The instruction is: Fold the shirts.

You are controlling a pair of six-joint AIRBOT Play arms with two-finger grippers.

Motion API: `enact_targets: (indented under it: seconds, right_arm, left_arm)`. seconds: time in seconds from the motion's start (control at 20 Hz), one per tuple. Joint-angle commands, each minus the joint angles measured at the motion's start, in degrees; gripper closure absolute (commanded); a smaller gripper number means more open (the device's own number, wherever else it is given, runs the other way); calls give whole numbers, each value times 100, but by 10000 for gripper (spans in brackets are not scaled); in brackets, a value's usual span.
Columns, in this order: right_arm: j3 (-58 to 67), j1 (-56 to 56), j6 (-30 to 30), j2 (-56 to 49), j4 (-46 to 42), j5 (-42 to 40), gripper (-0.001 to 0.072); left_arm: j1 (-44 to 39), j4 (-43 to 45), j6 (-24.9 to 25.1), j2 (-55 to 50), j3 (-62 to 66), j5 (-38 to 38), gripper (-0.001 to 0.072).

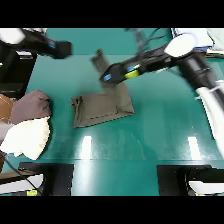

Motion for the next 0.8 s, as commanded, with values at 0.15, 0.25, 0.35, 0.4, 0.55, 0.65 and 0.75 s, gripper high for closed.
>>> enact_targets:
  seconds: [0.15, 0.25, 0.35, 0.4, 0.55, 0.65, 0.75]
  right_arm:
    - [863, 662, -90, -966, -715, 514, 228]
    - [752, 247, 127, -883, -1274, 918, 228]
    - [205, -356, 271, -638, -1425, 1040, 235]
    - [-175, -719, 341, -494, -1419, 1045, 235]
    - [-1211, -1788, 621, -221, -1401, 859, 233]
    - [-1661, -2337, 623, -254, -1394, 748, 128]
    - [-1912, -2675, 623, -457, -1285, 745, 108]
  left_arm:
    - [590, 256, 7, 597, -4, -420, 685]
    - [590, 256, 7, 597, -4, -490, 685]
    - [590, 256, 11, 597, -4, -603, 685]
    - [590, 254, 9, 597, -4, -656, 685]
    - [566, 232, 9, 597, -4, -619, 686]
    - [442, 234, 107, 597, -4, -605, 686]
    - [256, 236, 273, 597, -4, -584, 686]
